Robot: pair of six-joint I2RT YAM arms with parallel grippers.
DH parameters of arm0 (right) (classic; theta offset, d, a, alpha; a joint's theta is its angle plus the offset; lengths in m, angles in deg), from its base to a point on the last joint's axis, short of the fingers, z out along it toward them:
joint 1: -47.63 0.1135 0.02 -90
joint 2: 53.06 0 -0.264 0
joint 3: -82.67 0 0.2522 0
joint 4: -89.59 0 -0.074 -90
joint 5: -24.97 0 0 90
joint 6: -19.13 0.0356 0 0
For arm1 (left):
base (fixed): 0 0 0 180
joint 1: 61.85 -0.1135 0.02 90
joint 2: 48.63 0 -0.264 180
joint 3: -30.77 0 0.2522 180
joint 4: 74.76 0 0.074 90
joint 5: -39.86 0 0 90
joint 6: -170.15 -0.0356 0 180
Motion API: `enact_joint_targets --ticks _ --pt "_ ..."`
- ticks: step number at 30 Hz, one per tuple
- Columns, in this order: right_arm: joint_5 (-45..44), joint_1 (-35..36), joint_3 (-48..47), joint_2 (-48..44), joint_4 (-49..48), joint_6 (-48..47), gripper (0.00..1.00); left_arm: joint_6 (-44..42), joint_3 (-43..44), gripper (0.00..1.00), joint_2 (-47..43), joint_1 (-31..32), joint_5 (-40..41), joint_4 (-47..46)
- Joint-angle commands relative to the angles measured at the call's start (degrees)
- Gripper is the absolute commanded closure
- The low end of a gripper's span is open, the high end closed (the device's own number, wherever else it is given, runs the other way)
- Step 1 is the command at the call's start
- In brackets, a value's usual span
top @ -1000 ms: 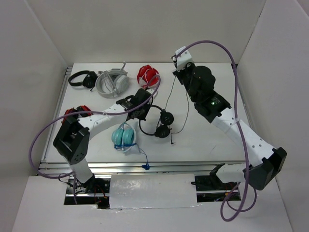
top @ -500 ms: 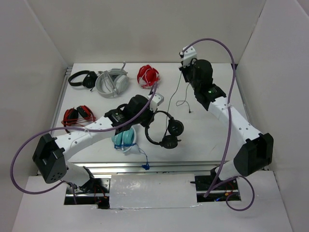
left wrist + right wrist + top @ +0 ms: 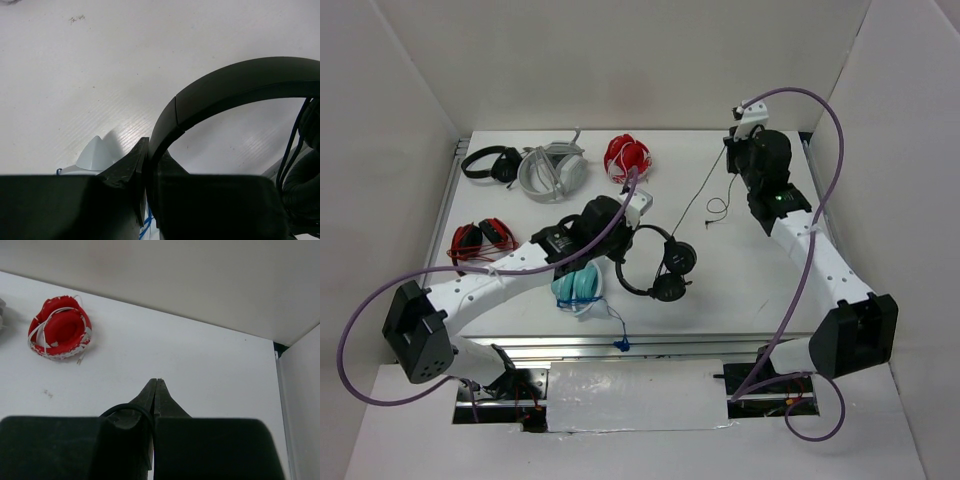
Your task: Wrap the headphones
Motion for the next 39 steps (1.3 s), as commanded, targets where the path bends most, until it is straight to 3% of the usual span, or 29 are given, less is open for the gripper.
enact_joint_targets --ticks 1,9,14,16,17,20,25,31,35,39 --pt "3.55 -0.42 1.33 -0.81 -3.90 1.14 1.00 0.45 -0.17 1.00 -3.75 -0.12 -2.44 -3.75" --pt "9.78 0.28 3.97 5.15 -4.70 3.86 1.00 -2.72 5.10 1.00 -4.20 -0.20 -9.38 -4.02" --pt "14.09 1.95 6.34 8.50 -6.44 9.91 1.00 0.69 12.21 1.00 -4.55 -3.53 -9.13 -2.97" --pt "17.86 2.56 9.15 9.03 -9.68 12.37 0.96 2.54 14.68 1.00 -5.07 -4.94 -9.04 -3.58" --pt "21.10 2.65 9.94 9.30 -10.83 14.30 0.88 3.07 15.47 1.00 -5.34 -6.69 -9.04 -4.02" --pt "30.96 4.49 12.41 11.49 -16.99 18.09 0.79 3.25 19.15 1.00 -4.99 -10.21 -10.18 -2.80" --pt "36.59 8.71 11.80 15.01 -23.40 22.93 0.74 4.49 29.53 1.00 -2.53 -13.12 -9.04 1.95" --pt "39.66 14.16 9.60 20.63 -28.66 25.65 0.56 6.24 38.76 1.00 0.37 -15.14 -2.65 6.17" --pt "48.89 15.57 10.21 25.80 -39.21 30.40 0.53 7.21 43.50 1.00 1.69 -18.65 -4.37 8.10" --pt "52.33 18.81 6.88 30.03 -40.21 31.11 0.52 7.21 48.16 1.00 3.36 -20.68 -4.47 9.42"
